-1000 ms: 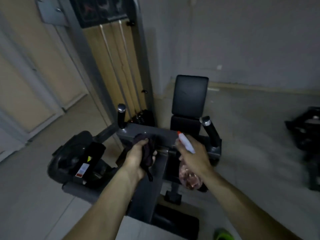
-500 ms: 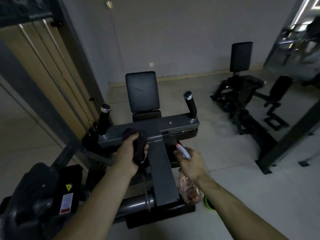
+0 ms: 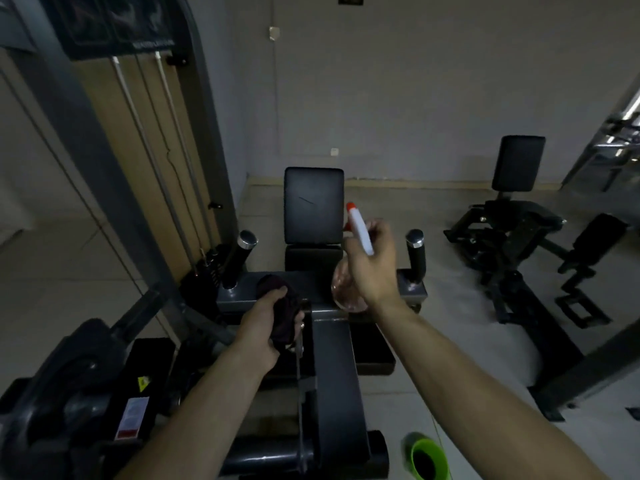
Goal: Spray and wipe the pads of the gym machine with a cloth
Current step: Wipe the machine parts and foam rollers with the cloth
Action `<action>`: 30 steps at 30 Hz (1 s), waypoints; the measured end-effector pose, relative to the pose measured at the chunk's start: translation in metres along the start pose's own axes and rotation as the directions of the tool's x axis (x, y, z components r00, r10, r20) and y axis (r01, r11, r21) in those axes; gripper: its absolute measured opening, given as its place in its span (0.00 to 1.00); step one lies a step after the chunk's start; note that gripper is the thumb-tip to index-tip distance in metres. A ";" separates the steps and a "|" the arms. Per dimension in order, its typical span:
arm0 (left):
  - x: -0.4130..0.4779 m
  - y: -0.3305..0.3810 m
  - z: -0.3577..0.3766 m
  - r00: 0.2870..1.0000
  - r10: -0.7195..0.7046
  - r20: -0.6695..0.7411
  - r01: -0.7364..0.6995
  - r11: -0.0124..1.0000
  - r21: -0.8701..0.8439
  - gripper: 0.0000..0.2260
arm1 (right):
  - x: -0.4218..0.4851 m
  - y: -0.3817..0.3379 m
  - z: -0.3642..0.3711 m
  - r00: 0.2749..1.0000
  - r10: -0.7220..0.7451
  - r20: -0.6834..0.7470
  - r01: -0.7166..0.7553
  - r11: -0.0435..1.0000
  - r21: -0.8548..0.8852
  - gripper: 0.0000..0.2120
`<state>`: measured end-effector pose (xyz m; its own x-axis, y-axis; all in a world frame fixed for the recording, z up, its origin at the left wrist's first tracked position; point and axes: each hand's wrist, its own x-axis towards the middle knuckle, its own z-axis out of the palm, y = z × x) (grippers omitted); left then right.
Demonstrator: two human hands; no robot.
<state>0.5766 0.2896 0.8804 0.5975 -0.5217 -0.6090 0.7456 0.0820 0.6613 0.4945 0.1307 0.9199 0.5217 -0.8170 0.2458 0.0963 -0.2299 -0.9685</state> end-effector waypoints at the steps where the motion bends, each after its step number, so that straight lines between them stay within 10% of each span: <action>1: 0.000 0.001 -0.001 1.000 0.010 -0.016 -0.010 1.000 -0.014 0.12 | 0.012 0.004 0.014 0.999 -0.007 0.032 0.007 1.000 0.002 0.08; 12: -0.005 -0.006 -0.009 0.995 0.039 -0.087 -0.040 0.999 -0.003 0.10 | 0.034 0.077 0.047 0.971 0.002 0.239 0.025 0.993 -0.111 0.14; 18: 0.005 -0.019 0.011 0.999 -0.002 -0.054 0.004 0.999 0.039 0.11 | 0.015 0.080 0.007 0.954 0.082 0.287 -0.033 0.984 -0.172 0.44; 23: 0.003 -0.036 0.044 0.940 -0.131 0.315 0.129 0.991 0.028 0.23 | -0.053 0.070 -0.057 0.899 -0.252 0.358 0.303 0.948 -0.092 0.26; 25: 0.000 -0.045 0.066 0.860 -0.236 0.453 0.201 0.972 0.124 0.29 | -0.071 0.084 -0.072 0.900 -0.184 0.396 0.249 0.961 -0.120 0.23; 28: 0.002 -0.062 0.086 0.895 -0.309 0.321 0.088 0.829 0.553 0.35 | -0.075 0.121 -0.089 0.984 0.178 0.004 -0.178 0.982 0.066 0.12; 30: 0.012 -0.070 0.078 0.960 -0.070 0.270 -0.164 0.642 0.749 0.25 | -0.071 0.143 -0.099 0.841 0.503 -0.200 -0.421 0.839 0.344 0.07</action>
<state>0.5084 0.2112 0.8607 0.4421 -0.7357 -0.5131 0.1596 -0.4984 0.8521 0.3871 0.1039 0.7683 0.3179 -0.9082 -0.2724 0.1531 0.3327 -0.9305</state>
